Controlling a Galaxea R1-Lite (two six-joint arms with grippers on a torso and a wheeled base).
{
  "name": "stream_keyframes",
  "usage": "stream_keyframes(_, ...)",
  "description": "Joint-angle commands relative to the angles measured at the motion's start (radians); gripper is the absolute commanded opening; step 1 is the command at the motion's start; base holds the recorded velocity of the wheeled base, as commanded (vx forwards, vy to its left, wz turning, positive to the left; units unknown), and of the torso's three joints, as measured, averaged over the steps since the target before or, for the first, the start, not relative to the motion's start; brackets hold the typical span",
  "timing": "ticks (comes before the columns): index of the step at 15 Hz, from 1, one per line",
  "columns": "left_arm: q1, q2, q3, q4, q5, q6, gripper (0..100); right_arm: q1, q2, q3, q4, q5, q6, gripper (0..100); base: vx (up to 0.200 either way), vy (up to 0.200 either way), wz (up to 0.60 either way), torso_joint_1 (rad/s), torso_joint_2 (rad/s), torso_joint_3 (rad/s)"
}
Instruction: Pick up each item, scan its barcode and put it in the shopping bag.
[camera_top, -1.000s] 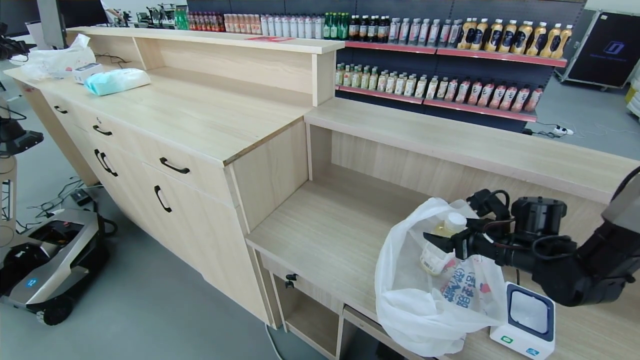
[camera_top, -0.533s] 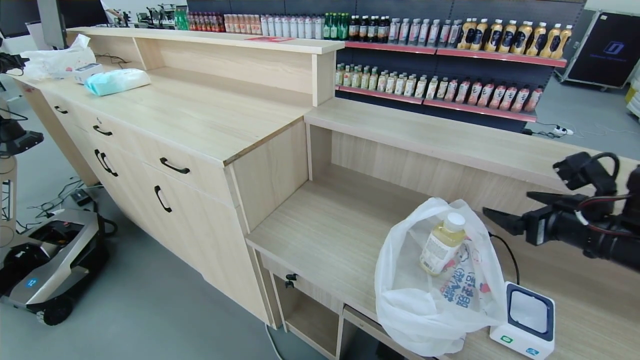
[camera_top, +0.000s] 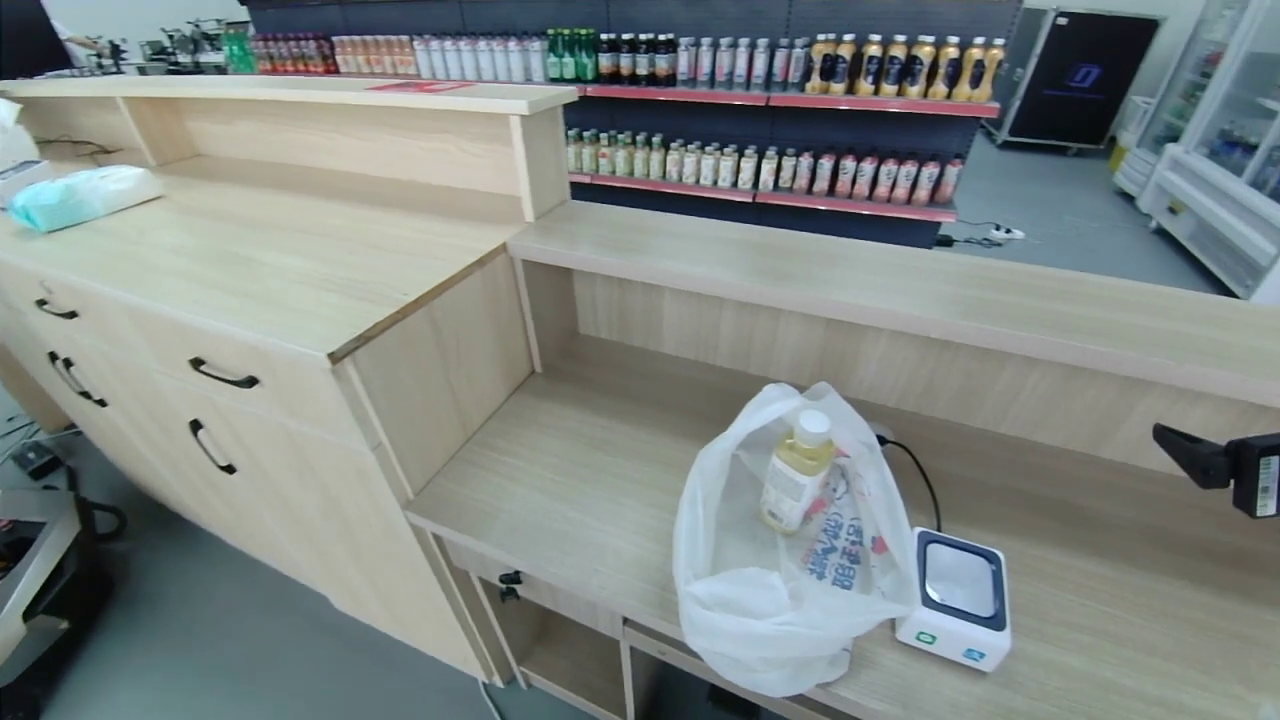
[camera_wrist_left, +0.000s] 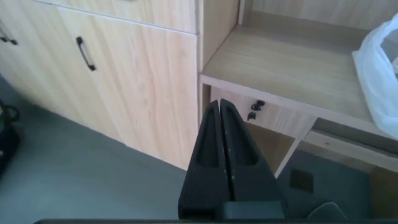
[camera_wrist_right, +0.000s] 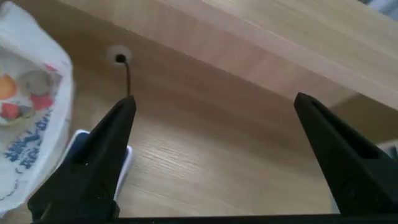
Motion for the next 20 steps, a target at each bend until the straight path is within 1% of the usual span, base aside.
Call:
stream_keyframes(1, 0.0, 0.0, 0.0, 0.0, 0.001, 0.0, 0, -0.001, -0.054, -0.001, 0.008, -0.044, 0.02, 100, 0.0, 0.0, -0.6, -0.002, 0.0, 0.012)
stream_keyframes(2, 0.0, 0.0, 0.0, 0.0, -0.001, 0.0, 0, -0.003, -0.058, 0.002, 0.014, -0.059, 0.032, 100, 0.0, 0.0, -0.6, 0.007, 0.0, 0.002)
stream_keyframes(5, 0.0, 0.0, 0.0, 0.0, 0.001, 0.0, 0, -0.009, -0.067, 0.017, 0.134, -0.19, 0.092, 100, 0.0, 0.0, -0.6, 0.005, 0.0, 0.001)
stream_keyframes(6, 0.0, 0.0, 0.0, 0.0, 0.001, 0.0, 0, -0.018, -0.06, 0.021, 0.174, -0.219, 0.107, 100, 0.0, 0.0, -0.6, -0.002, 0.0, -0.002)
stream_keyframes(9, 0.0, 0.0, 0.0, 0.0, 0.001, 0.0, 0, -0.054, -0.037, 0.03, 0.236, -0.227, 0.121, 100, 0.0, 0.0, -0.6, 0.002, 0.0, 0.004)
stream_keyframes(10, 0.0, 0.0, 0.0, 0.0, 0.001, 0.0, 0, -0.061, -0.035, 0.025, 0.232, -0.21, 0.165, 100, 0.0, 0.0, -0.6, 0.002, 0.0, 0.002)
stream_keyframes(11, 0.0, 0.0, 0.0, 0.0, 0.001, 0.0, 0, -0.08, -0.031, 0.025, 0.229, -0.17, 0.193, 100, 0.0, 0.0, 0.0, 0.0, 0.0, 0.0)
stream_keyframes(13, 0.0, 0.0, 0.0, 0.0, 0.001, 0.0, 0, -0.113, -0.005, 0.028, 0.207, -0.088, 0.207, 100, 0.0, 0.0, 0.0, 0.0, 0.0, 0.0)
stream_keyframes(15, 0.0, 0.0, 0.0, 0.0, 0.001, 0.0, 0, -0.126, 0.046, 0.031, 0.155, -0.036, 0.207, 100, 0.0, 0.0, 0.0, 0.0, 0.0, 0.0)
stream_keyframes(17, 0.0, 0.0, 0.0, 0.0, 0.001, 0.0, 0, -0.176, 0.126, 0.033, 0.109, 0.068, 0.195, 100, 0.0, 0.0, 0.0, 0.0, 0.0, 0.0)
stream_keyframes(18, 0.0, 0.0, 0.0, 0.0, 0.001, 0.0, 0, -0.189, 0.179, 0.033, 0.072, 0.1, 0.175, 100, 0.0, 0.0, 0.0, 0.0, 0.0, 0.0)
stream_keyframes(20, 0.0, 0.0, 0.0, 0.0, 0.001, 0.0, 0, -0.193, 0.276, 0.034, -0.017, 0.136, 0.132, 100, 0.0, 0.0, 0.0, 0.0, 0.0, 0.0)
